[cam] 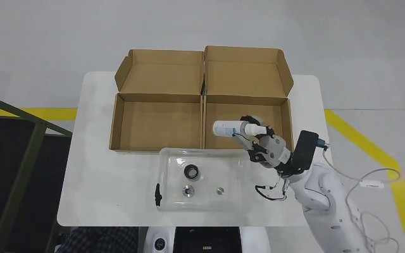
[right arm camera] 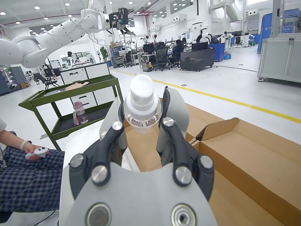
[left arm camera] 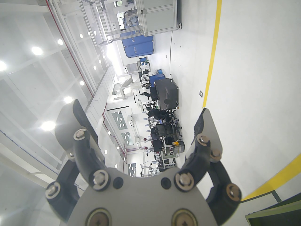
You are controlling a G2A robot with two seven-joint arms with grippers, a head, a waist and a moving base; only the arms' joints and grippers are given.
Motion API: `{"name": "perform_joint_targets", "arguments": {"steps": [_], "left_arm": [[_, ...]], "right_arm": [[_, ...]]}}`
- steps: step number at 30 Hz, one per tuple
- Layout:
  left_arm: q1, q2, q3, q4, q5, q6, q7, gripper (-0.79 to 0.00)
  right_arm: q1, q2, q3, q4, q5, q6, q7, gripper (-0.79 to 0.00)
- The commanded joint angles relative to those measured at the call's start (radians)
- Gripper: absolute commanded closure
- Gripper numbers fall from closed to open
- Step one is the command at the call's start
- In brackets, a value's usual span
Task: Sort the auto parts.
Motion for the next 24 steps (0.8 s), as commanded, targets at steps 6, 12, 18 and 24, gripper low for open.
{"name": "perform_joint_targets", "arguments": {"steps": [6,12,18,24], "left_arm": [[0.0,0.0,0.0,0.0,0.0,0.0,0.0,-0.785],[0.0,0.0,0.0,0.0,0.0,0.0,0.0,-0.785],[0.0,0.0,0.0,0.0,0.0,0.0,0.0,-0.785],[0.0,0.0,0.0,0.0,0.0,0.0,0.0,-0.785]], "right_arm": [[-0.002,-0.001,0.008,0.006,0.006,0.002,-0.019,0.0],[0.002,-0.001,0.01,0.017,0.007,-0.001,-0.022,0.0],[-0.008,-0.004,0.012,-0.003,-0.077,0.094,-0.014,0.0],[0.018,-0.006,-0.008,0.007,-0.149,0.156,0.043,0.0]]}}
